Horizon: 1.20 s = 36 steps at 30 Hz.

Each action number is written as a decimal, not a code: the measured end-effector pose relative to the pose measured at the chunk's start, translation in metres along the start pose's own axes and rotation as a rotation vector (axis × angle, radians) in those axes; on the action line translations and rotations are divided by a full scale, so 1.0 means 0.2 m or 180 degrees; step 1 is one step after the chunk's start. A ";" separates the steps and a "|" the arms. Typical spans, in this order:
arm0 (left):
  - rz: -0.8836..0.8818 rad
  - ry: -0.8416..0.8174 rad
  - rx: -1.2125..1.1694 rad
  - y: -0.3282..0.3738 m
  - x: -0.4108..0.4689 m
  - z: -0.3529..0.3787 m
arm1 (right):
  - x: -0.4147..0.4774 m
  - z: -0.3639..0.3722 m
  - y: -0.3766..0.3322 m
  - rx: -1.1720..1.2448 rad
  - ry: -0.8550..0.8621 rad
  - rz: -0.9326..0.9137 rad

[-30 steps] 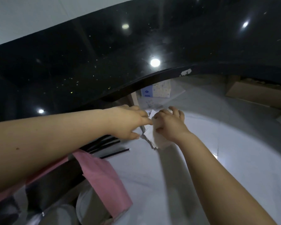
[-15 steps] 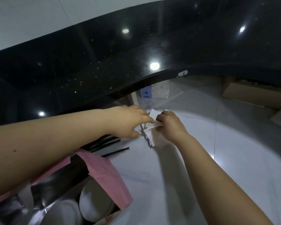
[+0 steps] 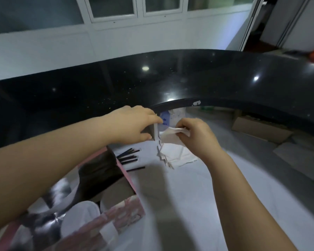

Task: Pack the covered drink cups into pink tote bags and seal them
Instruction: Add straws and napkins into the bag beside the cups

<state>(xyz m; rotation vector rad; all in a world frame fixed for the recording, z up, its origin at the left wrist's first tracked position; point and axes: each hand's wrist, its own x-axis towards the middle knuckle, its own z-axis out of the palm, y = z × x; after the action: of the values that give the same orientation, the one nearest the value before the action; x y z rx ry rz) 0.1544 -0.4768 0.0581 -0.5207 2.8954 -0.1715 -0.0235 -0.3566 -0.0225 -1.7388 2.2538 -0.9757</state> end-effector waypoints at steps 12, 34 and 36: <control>-0.0811 0.0923 -0.0426 0.02 -0.82 -0.08 | -0.24 -0.12 -0.67 0.0101 0.0835 -0.0934; -0.1466 0.0600 -0.1675 0.12 -1.49 0.49 | -0.50 0.30 -1.10 -0.0316 -0.1968 -0.0614; -0.1455 0.0565 -0.1687 0.12 -1.48 0.50 | -0.52 0.31 -1.11 -0.0364 -0.2086 -0.0505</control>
<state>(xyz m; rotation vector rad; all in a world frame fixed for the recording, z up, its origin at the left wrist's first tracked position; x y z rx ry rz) 0.4406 -0.3575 0.0081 -1.3116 2.9227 0.5279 0.2210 -0.3152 0.0243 -1.9355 1.7908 -0.2261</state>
